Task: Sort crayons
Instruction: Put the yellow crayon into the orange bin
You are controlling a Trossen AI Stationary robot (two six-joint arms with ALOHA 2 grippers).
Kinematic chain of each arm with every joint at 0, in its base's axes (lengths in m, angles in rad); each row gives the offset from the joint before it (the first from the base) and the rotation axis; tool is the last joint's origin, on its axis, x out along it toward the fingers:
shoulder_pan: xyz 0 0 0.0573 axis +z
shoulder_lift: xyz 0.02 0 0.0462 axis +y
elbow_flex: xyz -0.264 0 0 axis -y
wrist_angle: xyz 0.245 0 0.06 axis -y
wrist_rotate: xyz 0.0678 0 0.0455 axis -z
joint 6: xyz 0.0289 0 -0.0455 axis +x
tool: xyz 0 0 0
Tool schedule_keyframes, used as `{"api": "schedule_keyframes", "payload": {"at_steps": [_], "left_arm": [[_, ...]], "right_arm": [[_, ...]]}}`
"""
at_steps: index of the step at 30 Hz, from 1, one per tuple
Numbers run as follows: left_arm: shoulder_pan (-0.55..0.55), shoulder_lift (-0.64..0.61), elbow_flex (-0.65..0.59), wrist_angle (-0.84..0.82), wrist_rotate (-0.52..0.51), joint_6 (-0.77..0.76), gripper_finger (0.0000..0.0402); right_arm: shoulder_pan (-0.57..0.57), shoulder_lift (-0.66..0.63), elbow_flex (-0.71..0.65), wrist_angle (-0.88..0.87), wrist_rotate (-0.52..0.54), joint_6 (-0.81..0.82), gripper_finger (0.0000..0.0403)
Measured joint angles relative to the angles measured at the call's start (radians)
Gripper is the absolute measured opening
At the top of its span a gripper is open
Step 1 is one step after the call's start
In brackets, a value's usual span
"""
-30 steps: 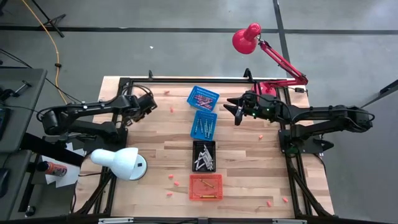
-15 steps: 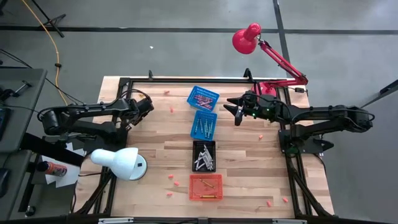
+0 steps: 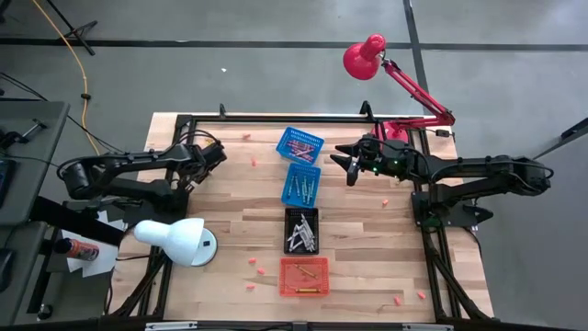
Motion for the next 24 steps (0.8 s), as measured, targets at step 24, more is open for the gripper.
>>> {"api": "schedule_keyframes", "payload": {"at_steps": [24], "left_arm": [[0.043,0.123,0.002,0.104,0.017,0.021,0.0008]], "right_arm": [[0.000,0.000,-0.001,-0.008,0.000,0.000,0.0185]]}}
